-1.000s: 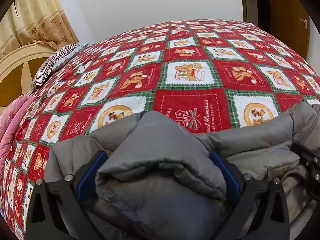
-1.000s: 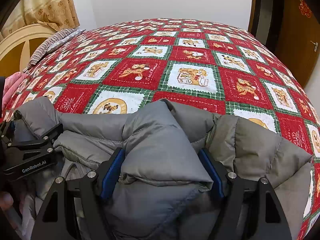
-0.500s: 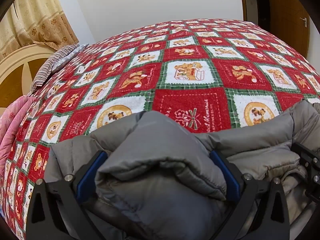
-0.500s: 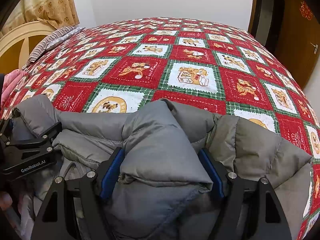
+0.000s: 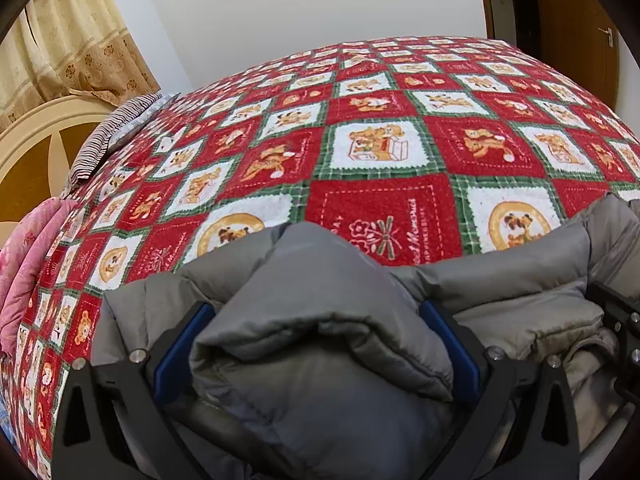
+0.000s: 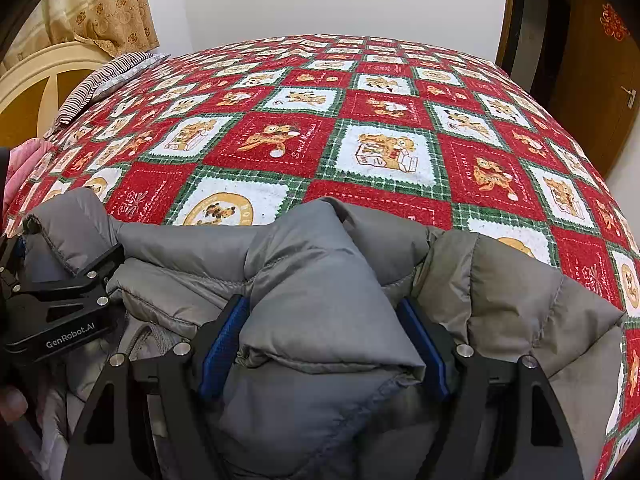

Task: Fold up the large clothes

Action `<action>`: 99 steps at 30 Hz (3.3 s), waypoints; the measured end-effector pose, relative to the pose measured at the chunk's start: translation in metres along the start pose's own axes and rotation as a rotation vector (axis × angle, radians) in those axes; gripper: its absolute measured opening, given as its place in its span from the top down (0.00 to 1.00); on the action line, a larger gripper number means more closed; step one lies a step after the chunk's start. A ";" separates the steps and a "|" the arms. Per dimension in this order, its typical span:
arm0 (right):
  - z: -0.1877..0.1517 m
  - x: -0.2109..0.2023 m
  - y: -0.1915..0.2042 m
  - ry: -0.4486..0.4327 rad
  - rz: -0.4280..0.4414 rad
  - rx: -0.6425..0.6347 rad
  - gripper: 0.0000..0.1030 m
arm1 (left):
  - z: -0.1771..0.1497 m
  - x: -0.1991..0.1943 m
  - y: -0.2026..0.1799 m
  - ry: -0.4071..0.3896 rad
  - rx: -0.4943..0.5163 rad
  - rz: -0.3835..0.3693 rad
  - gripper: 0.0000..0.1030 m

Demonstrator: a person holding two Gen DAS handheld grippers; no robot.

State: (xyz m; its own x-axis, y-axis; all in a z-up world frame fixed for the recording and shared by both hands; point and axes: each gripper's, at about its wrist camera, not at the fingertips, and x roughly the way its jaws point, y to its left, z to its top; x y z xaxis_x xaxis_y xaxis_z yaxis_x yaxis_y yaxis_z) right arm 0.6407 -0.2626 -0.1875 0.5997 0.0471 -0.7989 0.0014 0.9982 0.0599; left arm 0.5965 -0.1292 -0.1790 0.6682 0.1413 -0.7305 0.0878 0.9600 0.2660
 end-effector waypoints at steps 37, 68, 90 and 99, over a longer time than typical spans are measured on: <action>-0.313 -0.258 -0.094 0.036 0.117 0.223 0.23 | -0.294 -0.226 0.150 0.073 -0.037 -0.080 0.00; -0.432 -0.462 -0.062 -0.308 0.205 0.152 0.93 | -0.363 -0.384 0.197 -0.216 -0.046 -0.366 0.90; -0.256 -0.376 -0.083 -0.375 0.115 0.257 0.93 | -0.195 -0.273 0.186 -0.254 -0.062 -0.206 0.83; -0.211 -0.296 -0.107 -0.292 0.087 0.357 0.60 | -0.168 -0.244 0.188 -0.290 -0.172 -0.067 0.00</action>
State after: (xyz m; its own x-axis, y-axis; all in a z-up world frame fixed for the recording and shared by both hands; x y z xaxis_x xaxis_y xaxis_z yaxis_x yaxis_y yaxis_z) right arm 0.2945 -0.3755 -0.0833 0.8097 0.0666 -0.5830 0.1857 0.9134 0.3622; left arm 0.3258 0.0573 -0.0564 0.8493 0.0258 -0.5272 0.0290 0.9950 0.0954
